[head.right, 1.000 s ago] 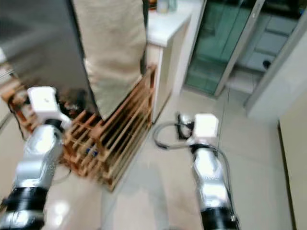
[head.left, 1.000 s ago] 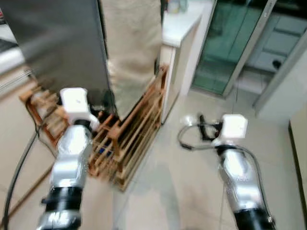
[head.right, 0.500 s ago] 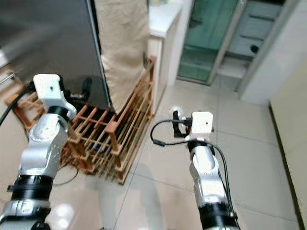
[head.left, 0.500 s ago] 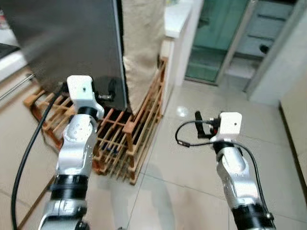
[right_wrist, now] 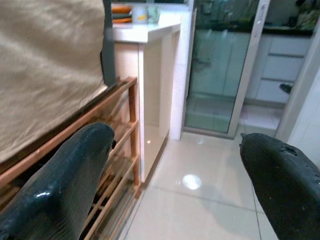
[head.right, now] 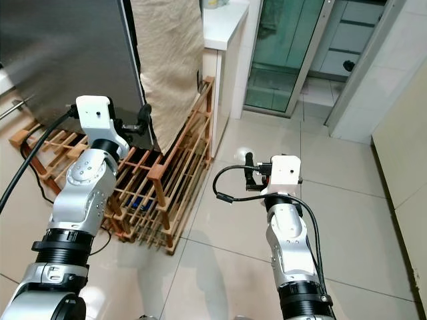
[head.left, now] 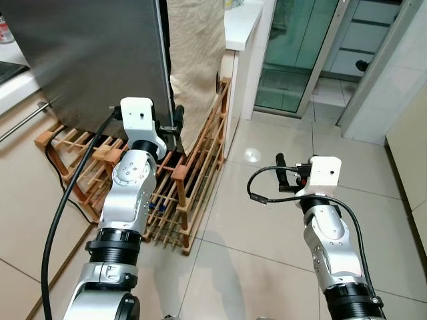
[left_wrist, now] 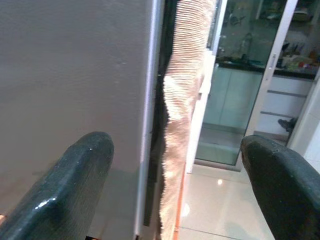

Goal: Restocking fridge

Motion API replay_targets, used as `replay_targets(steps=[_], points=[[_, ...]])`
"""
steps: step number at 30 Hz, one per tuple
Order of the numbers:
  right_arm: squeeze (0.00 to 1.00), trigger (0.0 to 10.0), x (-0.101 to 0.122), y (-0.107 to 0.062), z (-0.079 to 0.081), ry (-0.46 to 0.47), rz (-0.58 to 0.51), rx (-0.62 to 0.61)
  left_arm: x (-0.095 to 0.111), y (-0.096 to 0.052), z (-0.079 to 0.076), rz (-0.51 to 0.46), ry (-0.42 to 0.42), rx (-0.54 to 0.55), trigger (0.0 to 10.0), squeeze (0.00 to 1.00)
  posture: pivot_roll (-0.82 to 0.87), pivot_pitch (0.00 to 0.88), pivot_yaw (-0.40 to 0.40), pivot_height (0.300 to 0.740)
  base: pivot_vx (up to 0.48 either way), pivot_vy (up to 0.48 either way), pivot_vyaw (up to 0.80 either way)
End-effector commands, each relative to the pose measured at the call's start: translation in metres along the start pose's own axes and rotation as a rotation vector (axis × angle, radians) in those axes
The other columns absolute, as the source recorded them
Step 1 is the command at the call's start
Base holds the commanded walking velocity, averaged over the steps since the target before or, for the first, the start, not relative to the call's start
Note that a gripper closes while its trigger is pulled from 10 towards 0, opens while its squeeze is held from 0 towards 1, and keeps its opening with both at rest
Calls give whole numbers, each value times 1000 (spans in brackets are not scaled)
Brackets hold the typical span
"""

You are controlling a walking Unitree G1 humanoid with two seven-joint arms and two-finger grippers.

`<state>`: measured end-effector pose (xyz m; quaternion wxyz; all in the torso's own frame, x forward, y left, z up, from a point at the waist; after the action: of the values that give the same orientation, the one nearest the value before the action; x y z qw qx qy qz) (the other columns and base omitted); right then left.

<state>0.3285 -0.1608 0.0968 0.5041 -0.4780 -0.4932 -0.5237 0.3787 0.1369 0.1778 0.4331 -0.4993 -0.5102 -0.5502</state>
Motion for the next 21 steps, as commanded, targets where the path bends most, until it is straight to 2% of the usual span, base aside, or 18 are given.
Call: replay_targets(steps=[1, 4, 6, 8, 9, 10, 11, 12, 14, 15, 16, 18, 21], points=[[0, 10000, 17, 2, 0, -10, -73, -15, 11, 6, -9, -32, 4, -31, 10000, 0, -115, 0, 30, 740, 0, 0, 0], [0, 10000, 27, 1, 1, -23, -109, -24, 14, 2, -8, -45, 54, -50, 10000, 0, -121, 0, 42, 740, 0, 0, 0], [0, 10000, 30, -9, 0, -23, -114, -15, 9, -13, 7, -37, 79, -52, 10000, 0, -111, 0, 40, 740, 0, 0, 0], [0, 10000, 24, -30, -6, -44, -79, 5, -12, -45, 31, 23, 87, -41, 10000, 0, -106, 0, 38, 740, 0, 0, 0], [0, 10000, 24, -30, -6, -44, -79, 5, -12, -45, 31, 23, 87, -41, 10000, 0, -106, 0, 38, 740, 0, 0, 0], [0, 10000, 19, -45, -12, -60, -56, 9, -29, -70, 47, 83, 65, -9, 10000, 0, -111, 0, 37, 740, 0, 0, 0], [0, 10000, 21, -55, -17, -83, -67, 4, -33, -92, 54, 87, 33, 10, 10000, 0, -130, 0, 31, 740, 0, 0, 0], [0, 10000, 23, -62, -21, -100, -76, 1, -34, -108, 59, 87, 14, 22, 10000, 0, -130, 0, 31, 740, 0, 0, 0], [0, 10000, 32, -74, -30, -119, -107, -23, -41, -142, 65, 137, 35, 26, 10000, 0, -134, 0, 18, 740, 0, 0, 0], [0, 10000, 35, -80, -33, -106, -109, -35, -45, -151, 68, 162, 27, 48, 10000, 0, -109, 0, -1, 740, 0, 0, 0], [0, 10000, 35, -85, -33, -109, -102, -34, -47, -157, 71, 172, 12, 77, 10000, 0, -107, 0, -11, 740, 0, 0, 0], [0, 10000, 32, -90, -31, -126, -86, -21, -47, -159, 73, 170, -11, 100, 10000, 0, -107, 0, -11, 740, 0, 0, 0], [0, 10000, 24, -85, -27, -129, -54, 2, -33, -138, 58, 79, -14, 90, 10000, 0, -95, 0, -25, 740, 160, 0, 0]])
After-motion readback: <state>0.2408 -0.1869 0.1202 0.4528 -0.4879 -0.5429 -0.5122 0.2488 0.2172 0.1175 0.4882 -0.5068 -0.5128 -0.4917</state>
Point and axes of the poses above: a point about 5 cm out from each wrist's last joint towards the gripper, its own y axis pointing out of the wrist towards the gripper, its own x axis along the axis of the wrist's last joint, z = x × y, the point moved 3 cm from there along y, pointing out of the wrist towards the gripper, and after that the axes turned 2 degrees about y, right-handed, at the moved point
